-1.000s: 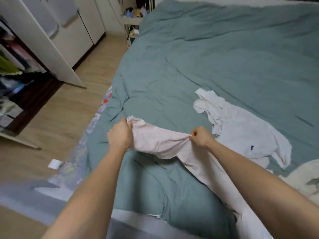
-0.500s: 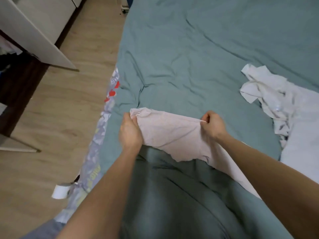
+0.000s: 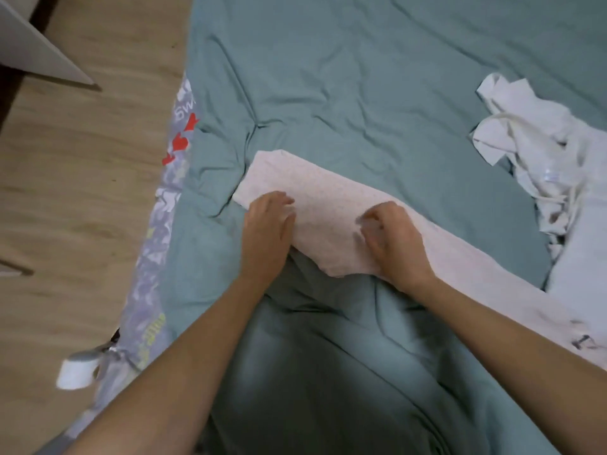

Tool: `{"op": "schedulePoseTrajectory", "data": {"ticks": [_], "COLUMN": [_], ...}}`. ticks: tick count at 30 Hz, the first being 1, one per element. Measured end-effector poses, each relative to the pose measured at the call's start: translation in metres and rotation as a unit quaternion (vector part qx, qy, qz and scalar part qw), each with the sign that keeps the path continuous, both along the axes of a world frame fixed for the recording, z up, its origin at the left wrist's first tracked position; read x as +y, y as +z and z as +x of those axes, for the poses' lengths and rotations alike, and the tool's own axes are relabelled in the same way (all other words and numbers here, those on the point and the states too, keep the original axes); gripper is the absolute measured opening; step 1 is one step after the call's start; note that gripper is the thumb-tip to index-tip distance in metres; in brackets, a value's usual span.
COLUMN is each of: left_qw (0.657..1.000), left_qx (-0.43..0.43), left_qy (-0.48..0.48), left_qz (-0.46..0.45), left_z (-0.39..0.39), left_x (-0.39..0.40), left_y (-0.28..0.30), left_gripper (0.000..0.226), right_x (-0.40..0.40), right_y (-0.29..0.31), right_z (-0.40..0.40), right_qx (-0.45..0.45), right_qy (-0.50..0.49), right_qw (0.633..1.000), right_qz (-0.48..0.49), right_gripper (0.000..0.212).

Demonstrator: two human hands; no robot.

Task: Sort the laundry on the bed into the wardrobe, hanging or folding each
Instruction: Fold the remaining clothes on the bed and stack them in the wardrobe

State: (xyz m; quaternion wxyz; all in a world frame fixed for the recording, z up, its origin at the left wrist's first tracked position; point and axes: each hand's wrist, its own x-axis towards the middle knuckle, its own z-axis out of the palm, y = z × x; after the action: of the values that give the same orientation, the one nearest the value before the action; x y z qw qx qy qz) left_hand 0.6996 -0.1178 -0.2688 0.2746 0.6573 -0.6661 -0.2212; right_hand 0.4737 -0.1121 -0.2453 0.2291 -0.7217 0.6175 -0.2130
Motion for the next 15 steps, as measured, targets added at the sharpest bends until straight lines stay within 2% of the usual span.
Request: {"op": "schedulePoseTrajectory", "data": {"ticks": [2,6,9,13,15], "left_qw": [0.998,0.997,0.995,0.994,0.989], "left_qx": [0.0,0.063,0.068,0.094,0.129], "left_qy": [-0.055,-0.019,-0.061,-0.045,-0.012], "left_qz": [-0.01,0.027,0.035,0.037,0.069], "left_z": [-0.005,-0.027,-0.047,-0.061,-0.065], "left_x": [0.029,0.073,0.088,0.08,0.072], "left_y": [-0.012,-0.018,-0.021,-0.029,-0.03], "left_gripper": [0.026,0.03,0.04,0.039,0.036], "right_x": [0.031,0.049,0.038,0.011,0.0], "right_y": [0.0,-0.02,-0.028,-0.026,-0.027], "right_z": [0.006,0.003,-0.007,-0.016,-0.016], "right_qx": [-0.021,0.003,0.001,-0.079,-0.101], "right_qy": [0.071,0.126,0.158,0.08,0.044], "right_qw": [0.997,0.986,0.977,0.98,0.977], "right_qz": [0.025,0.105,0.14,0.162,0.182], "right_gripper": [0.018,0.033,0.034,0.007,0.013]}}
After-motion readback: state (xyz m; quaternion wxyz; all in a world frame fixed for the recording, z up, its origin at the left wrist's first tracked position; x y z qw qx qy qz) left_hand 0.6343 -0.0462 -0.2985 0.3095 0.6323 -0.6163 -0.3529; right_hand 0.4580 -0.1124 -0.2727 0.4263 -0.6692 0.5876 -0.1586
